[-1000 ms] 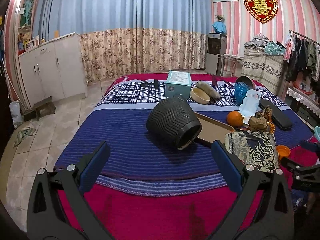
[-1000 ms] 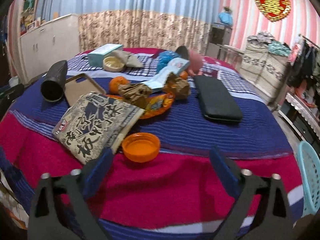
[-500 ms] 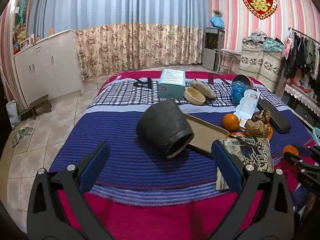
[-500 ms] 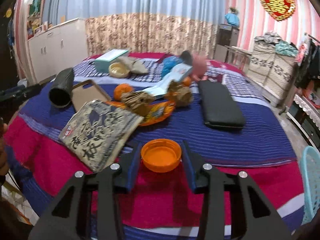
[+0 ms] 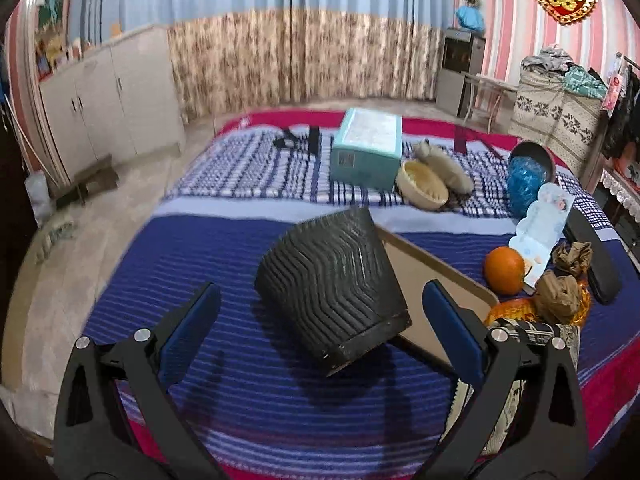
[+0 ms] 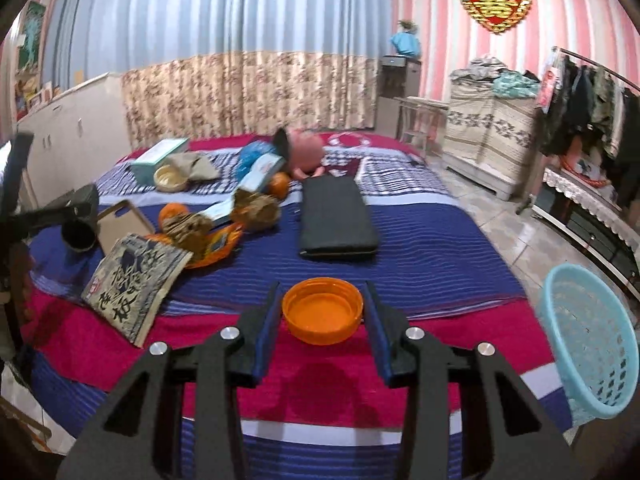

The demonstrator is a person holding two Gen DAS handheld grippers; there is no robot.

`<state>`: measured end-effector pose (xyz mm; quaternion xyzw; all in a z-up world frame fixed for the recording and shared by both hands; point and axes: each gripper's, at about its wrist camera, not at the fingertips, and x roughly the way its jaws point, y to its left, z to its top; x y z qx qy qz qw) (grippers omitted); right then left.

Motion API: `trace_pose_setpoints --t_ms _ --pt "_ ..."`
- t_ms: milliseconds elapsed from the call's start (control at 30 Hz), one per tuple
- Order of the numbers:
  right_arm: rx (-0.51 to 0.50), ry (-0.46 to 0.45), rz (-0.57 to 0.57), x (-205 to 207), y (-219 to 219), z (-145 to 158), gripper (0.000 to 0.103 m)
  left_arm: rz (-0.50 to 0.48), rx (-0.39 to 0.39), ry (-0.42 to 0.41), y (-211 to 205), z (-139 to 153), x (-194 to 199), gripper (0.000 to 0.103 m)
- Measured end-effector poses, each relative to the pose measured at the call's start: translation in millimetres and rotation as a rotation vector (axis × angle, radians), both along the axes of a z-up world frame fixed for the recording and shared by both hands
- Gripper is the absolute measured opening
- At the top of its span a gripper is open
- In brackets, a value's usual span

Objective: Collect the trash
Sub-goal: 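Grasp the black ribbed cup with the left tool while the right tool holds the orange lid, then carry the black cup and orange lid in both tools over the blue basket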

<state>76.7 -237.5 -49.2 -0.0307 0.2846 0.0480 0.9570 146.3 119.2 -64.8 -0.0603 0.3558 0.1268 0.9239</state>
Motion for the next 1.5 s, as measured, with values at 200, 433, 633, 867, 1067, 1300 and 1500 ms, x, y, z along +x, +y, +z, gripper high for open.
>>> trace_pose_setpoints --t_ms 200,433,633,867,1067,1300,1500 --pt "0.016 -0.028 -0.062 -6.0 -27.1 9.6 0.04 -0.052 -0.035 0.064 -8.2 -12.8 13.8 0.09" --pt "0.012 -0.063 -0.125 -14.5 -52.6 20.4 0.04 -0.07 -0.029 0.074 -14.0 -11.6 16.5 0.066" --pt "0.011 -0.076 -0.161 -18.4 -67.1 23.8 0.04 -0.09 0.053 0.011 -30.5 3.7 6.2 0.065" --pt "0.025 -0.093 -0.221 -20.5 -91.7 30.7 0.04 -0.182 0.085 -0.126 -73.1 50.8 -7.6 0.065" --pt "0.064 -0.127 -0.336 -27.5 -136.6 43.4 0.04 -0.352 0.056 -0.224 -146.9 88.1 -11.4 0.065" --pt "0.044 -0.182 -0.467 -22.8 -190.8 72.7 0.04 -0.533 -0.012 -0.275 -233.8 110.8 -18.7 0.065" --pt "0.076 -0.198 -0.527 -18.5 -229.9 68.2 0.04 -0.678 -0.018 -0.325 -301.5 118.1 -48.1 0.065"
